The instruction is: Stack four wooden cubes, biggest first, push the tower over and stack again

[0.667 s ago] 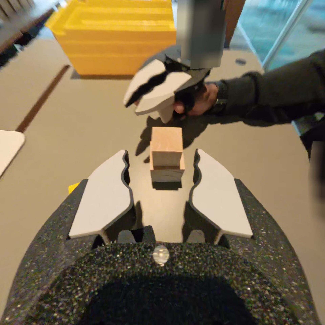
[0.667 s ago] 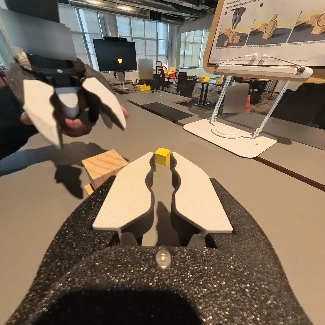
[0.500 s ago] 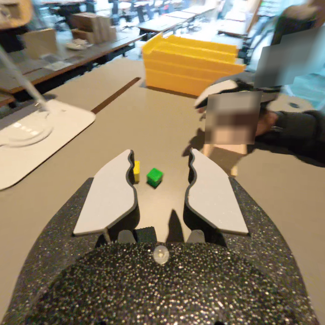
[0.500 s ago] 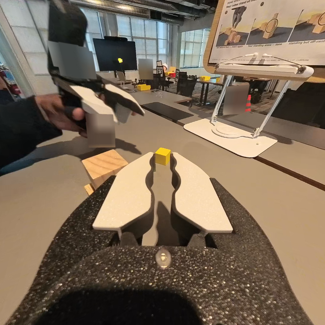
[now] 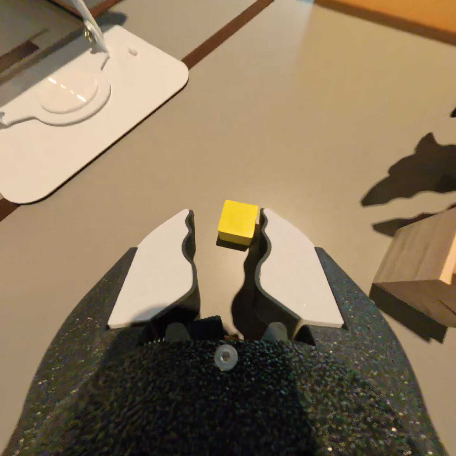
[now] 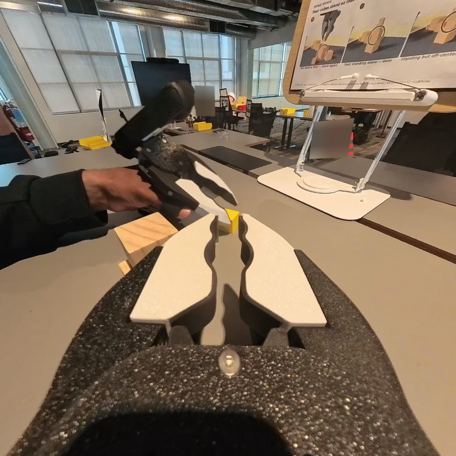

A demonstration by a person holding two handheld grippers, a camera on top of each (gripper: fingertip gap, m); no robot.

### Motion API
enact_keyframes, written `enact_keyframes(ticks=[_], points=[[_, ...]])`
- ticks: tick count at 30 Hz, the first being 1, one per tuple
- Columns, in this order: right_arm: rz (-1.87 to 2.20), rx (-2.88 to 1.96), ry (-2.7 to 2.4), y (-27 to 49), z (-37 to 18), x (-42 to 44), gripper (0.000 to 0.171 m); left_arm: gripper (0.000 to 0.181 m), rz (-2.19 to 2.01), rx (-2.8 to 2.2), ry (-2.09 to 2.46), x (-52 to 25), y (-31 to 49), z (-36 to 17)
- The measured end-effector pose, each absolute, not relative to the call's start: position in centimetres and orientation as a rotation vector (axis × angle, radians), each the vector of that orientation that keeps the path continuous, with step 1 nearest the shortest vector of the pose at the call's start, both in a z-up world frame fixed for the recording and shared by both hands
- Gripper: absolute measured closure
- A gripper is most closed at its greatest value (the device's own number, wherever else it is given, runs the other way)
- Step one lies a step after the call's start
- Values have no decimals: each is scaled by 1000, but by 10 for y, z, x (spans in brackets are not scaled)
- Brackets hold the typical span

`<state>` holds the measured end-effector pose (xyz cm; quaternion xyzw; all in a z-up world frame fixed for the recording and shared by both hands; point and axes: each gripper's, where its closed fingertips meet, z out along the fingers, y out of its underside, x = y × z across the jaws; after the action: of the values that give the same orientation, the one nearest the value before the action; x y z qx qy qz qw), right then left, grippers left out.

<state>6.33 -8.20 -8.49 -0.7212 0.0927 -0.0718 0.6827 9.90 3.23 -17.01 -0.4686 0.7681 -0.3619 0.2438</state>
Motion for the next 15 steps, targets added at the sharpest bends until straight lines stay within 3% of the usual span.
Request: enact_keyframes(ticks=[2,3,7,15], points=[[-160,-1618,209,-82,-85,63,156,139,-966,-1336,2126,98,34,-177],[-160,-1617,210,-82,-85,64,156,151,-961,-1358,2151,96,34,-180],[-163,-1612,215,-83,-84,64,156,153,-1088,-1425,2065,95,38,-168],[-166,-1625,221,-81,-86,65,156,153,-1459,-951,2201,33,-22,-63]])
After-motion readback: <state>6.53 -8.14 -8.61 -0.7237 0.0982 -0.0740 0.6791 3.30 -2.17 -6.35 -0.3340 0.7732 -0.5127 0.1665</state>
